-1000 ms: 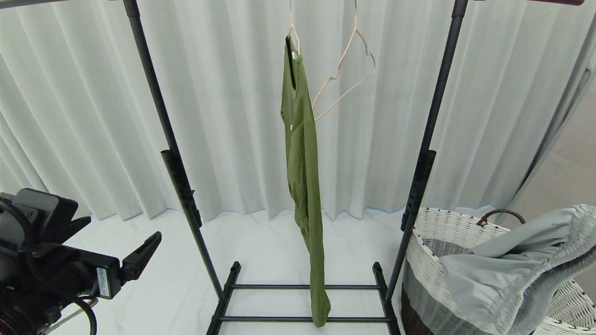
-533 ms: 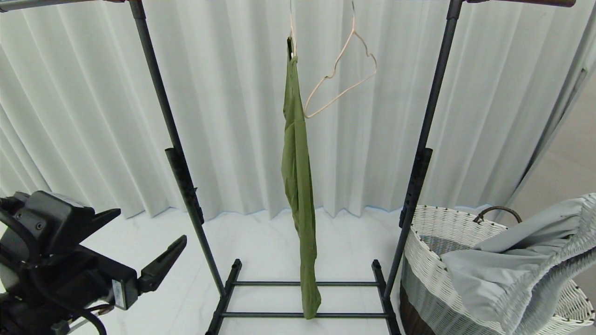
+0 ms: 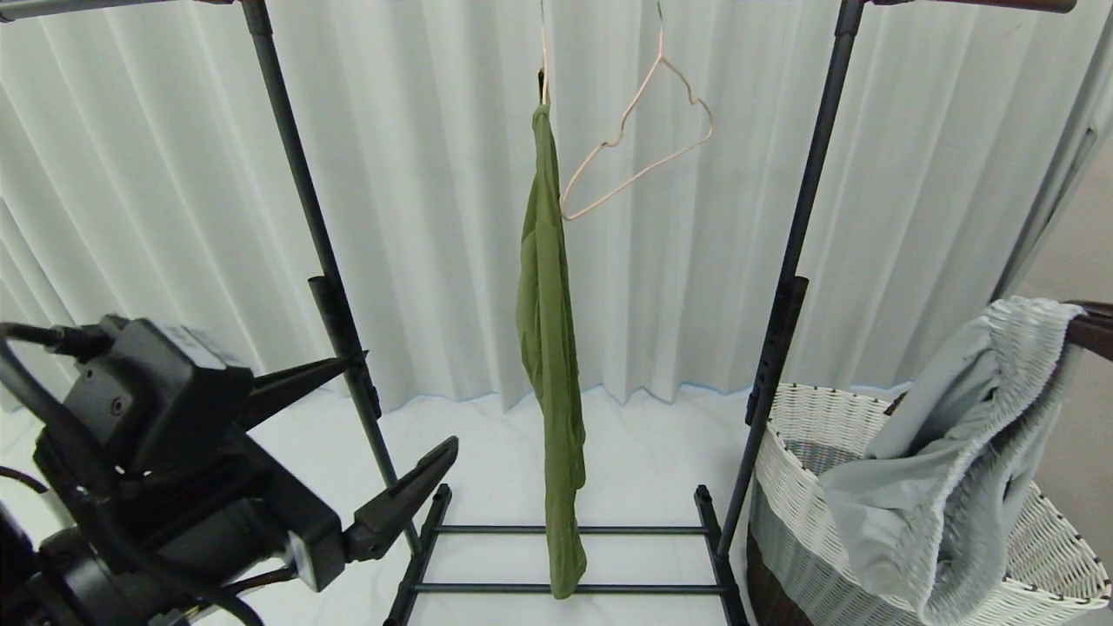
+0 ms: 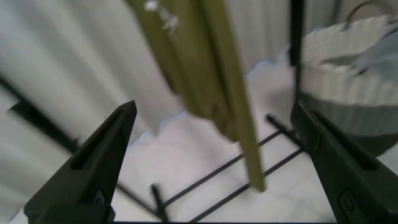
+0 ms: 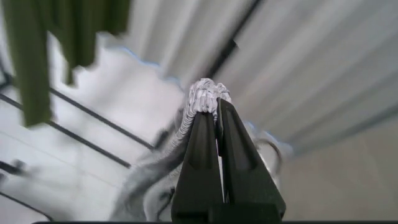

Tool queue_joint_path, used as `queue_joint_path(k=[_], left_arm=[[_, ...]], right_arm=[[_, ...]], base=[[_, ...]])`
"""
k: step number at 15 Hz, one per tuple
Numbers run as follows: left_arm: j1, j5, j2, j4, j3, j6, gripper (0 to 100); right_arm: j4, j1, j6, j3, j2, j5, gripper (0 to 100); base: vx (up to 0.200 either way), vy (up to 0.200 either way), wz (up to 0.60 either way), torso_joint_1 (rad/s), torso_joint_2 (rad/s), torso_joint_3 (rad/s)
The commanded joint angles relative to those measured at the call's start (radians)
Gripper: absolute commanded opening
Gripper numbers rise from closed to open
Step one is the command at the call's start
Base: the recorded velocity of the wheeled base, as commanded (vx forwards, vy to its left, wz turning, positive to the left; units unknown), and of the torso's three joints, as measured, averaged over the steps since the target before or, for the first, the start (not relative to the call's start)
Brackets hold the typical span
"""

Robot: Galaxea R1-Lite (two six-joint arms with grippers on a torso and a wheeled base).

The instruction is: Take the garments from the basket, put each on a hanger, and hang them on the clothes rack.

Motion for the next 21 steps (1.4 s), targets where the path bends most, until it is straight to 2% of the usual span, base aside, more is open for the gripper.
queue_joint_path(k=[1, 4, 5, 8, 10, 15, 17, 21], left_arm=[[-0.103, 0.003, 0.125, 0.000, -0.118, -0.081, 100], [-0.212, 0.001, 0.277, 0.000, -0.251, -0.244, 100], [-0.240, 0.001, 0.315, 0.000, -0.279, -0.279, 100], [-0.321, 0.007, 0.502, 0.000, -0.423, -0.485, 100], [-0.355, 0.010, 0.610, 0.000, -0.526, -0.574, 100], [-0.349, 0.007, 0.852, 0.007, -0.723, -0.586, 100], [-0.341, 0.007, 0.909, 0.026, -0.766, -0.586, 100], [-0.290, 0.035, 0.949, 0.104, -0.687, -0.584, 100]], right_arm=[[-0.061, 0.061, 0.007, -0.033, 0.100, 0.001, 0], [-0.179, 0.130, 0.033, -0.073, 0.178, -0.001, 0], [-0.189, 0.145, 0.037, -0.085, 0.187, -0.001, 0], [-0.193, 0.174, 0.042, -0.123, 0.196, 0.001, 0], [-0.204, 0.177, 0.051, -0.125, 0.196, 0.001, 0], [-0.212, 0.177, 0.088, -0.123, 0.187, 0.017, 0], [-0.212, 0.176, 0.110, -0.122, 0.186, 0.033, 0], [-0.213, 0.171, 0.163, -0.119, 0.178, 0.039, 0]], base=[[0.000, 0.000, 0.00, 0.000, 0.00, 0.000], [0.000, 0.000, 0.00, 0.000, 0.00, 0.000], [0.000, 0.000, 0.00, 0.000, 0.00, 0.000], [0.000, 0.000, 0.00, 0.000, 0.00, 0.000], [0.000, 0.000, 0.00, 0.000, 0.00, 0.000], [0.000, 0.000, 0.00, 0.000, 0.00, 0.000], [0.000, 0.000, 0.00, 0.000, 0.00, 0.000], [0.000, 0.000, 0.00, 0.000, 0.00, 0.000]])
